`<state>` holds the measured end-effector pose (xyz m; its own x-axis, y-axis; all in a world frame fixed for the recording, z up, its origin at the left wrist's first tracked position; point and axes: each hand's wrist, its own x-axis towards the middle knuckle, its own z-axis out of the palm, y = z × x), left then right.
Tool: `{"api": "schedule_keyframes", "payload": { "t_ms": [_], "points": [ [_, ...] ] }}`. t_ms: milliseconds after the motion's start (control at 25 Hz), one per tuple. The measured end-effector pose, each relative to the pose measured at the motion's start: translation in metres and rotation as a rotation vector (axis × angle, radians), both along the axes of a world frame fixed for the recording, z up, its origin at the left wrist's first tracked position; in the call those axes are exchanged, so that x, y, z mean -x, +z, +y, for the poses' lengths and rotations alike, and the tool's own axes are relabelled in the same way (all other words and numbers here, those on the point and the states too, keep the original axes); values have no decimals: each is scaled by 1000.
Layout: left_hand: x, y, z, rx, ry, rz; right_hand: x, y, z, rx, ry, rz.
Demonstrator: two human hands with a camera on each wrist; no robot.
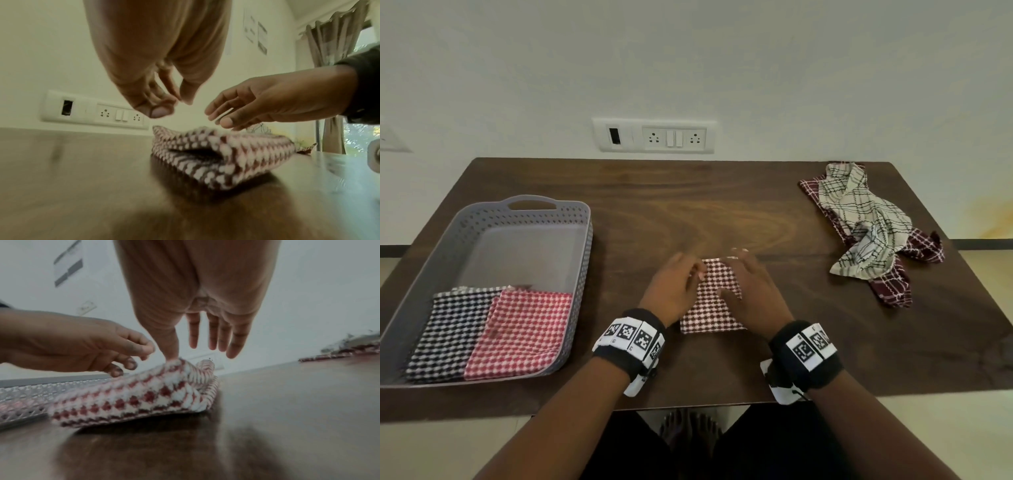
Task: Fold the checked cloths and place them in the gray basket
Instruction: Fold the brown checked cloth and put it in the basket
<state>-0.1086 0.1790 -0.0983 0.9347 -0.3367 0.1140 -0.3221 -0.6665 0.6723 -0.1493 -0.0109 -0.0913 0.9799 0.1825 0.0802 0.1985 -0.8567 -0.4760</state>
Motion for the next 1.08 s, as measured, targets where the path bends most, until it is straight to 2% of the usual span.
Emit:
{"api": "schedule_keyframes", "payload": {
  "t_ms": [80, 120, 240, 320, 360, 440, 480, 560, 680, 760, 840, 960, 1000, 1080],
  "points": [
    [-1, -5, -3, -192, -163, 54, 1, -4, 7, 149, 168, 98],
    [-2, -8, -4, -271, -197, 84, 1, -8, 8, 214, 185, 199],
    [1, -14, -2, -254, -228, 86, -2, -18, 5, 294, 159, 399],
    [6, -15, 0, -222, -157, 81, -2, -19, 0, 159, 111, 361],
    [7, -17, 1, -218, -60, 84, -3, -19, -2, 28, 18, 297],
    [9, -15, 4, -184, 195, 188, -8, -20, -8, -195, -294, 233],
    [9, -15, 5, -164, 274, 280, -9, -16, -8, -259, -409, 285],
    [10, -18, 5, -124, 295, 416, -13, -17, -3, -396, -480, 443],
    [16, -14, 10, -56, 282, 470, -15, -9, 8, -704, -538, 569],
    [20, -8, 16, -21, 275, 499, -11, 8, 17, -896, -539, 652],
    [23, -1, 28, 51, 276, 563, -8, 31, 31, -1008, -475, 694],
    [27, 23, 54, 435, 352, 814, -11, 62, 61, -1058, -341, 669],
    [29, 35, 70, 560, 383, 833, -13, 72, 76, -1086, -291, 656],
    [29, 60, 112, 662, 438, 749, -19, 90, 112, -1136, -163, 646]
  ]
}}
